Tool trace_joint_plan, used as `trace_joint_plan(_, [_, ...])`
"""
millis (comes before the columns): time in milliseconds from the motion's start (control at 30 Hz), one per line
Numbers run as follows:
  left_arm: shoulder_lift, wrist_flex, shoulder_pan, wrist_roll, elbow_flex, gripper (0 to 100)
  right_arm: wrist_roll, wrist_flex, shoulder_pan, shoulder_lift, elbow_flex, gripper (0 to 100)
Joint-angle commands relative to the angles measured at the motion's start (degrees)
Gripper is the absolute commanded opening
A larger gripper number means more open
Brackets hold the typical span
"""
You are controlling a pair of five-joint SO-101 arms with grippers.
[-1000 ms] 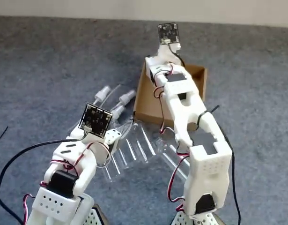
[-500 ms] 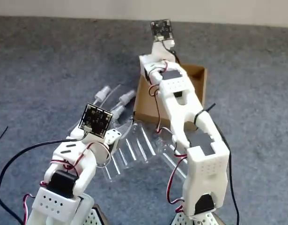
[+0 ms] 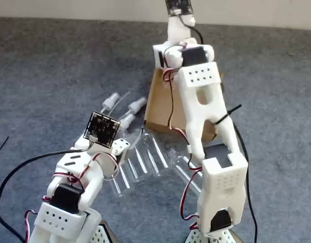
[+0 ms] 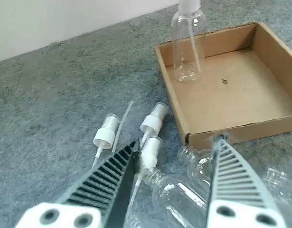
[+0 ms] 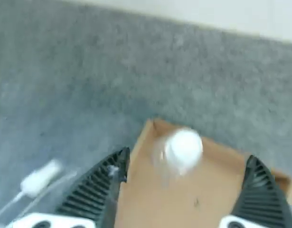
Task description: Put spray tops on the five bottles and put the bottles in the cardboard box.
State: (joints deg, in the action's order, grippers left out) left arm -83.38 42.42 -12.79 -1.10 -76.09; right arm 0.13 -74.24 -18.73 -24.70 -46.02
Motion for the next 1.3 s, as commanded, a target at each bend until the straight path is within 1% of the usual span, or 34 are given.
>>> trace_joint_plan(0, [-0.13, 0.09, 1.54, -0.44, 0.22, 22, 0.26, -12.88, -0.92, 1.45, -14.46, 31.0])
trace_joint_plan(167, [-0.13, 0.09, 1.63, -0.44, 0.22, 22, 0.79, -27.03, -2.42, 1.36, -26.15, 31.4])
trace_joint_plan(200, [-0.13, 0.09, 1.63, -0.44, 0.22, 22, 1.58, -27.12, -2.33, 1.80, -27.21, 31.1])
trace_joint_plan(267, [-0.13, 0.09, 1.63, -0.44, 0.22, 22, 4.57, -27.12, -1.01, 2.68, -24.31, 31.0])
trace_joint_plan(333, [-0.13, 0.09, 1.63, -0.44, 0.22, 22, 7.12, -27.12, -0.66, 4.70, -18.15, 31.0])
trace_joint_plan(433, [-0.13, 0.00, 1.63, -0.44, 0.22, 22, 8.79, -27.03, -1.54, 11.30, -5.41, 31.0])
trace_joint_plan(500, [-0.13, 0.00, 1.63, -0.44, 0.22, 22, 9.93, -27.03, -2.07, 18.33, 5.14, 31.0])
trace_joint_plan(633, [-0.13, 0.00, 1.63, -0.44, 0.22, 22, 14.77, -26.42, -3.82, 32.04, 31.52, 31.0])
trace_joint_plan(800, [-0.13, 0.00, 1.63, -0.44, 0.22, 22, 20.04, -16.75, -4.44, 43.30, 60.62, 31.3])
trace_joint_plan(867, [-0.13, 0.00, 1.63, -0.44, 0.22, 22, 24.00, -14.37, -4.35, 45.05, 69.23, 31.3])
trace_joint_plan(900, [-0.13, 0.00, 1.63, -0.44, 0.22, 22, 25.23, -13.23, -4.35, 45.32, 72.48, 31.4])
trace_joint_plan(1000, [-0.13, 0.00, 1.63, -0.44, 0.22, 22, 25.58, -9.10, -4.26, 45.58, 78.29, 31.4])
trace_joint_plan(1267, [-0.13, 0.00, 1.63, -0.44, 0.22, 22, 25.32, -2.24, -4.62, 45.41, 84.18, 31.4])
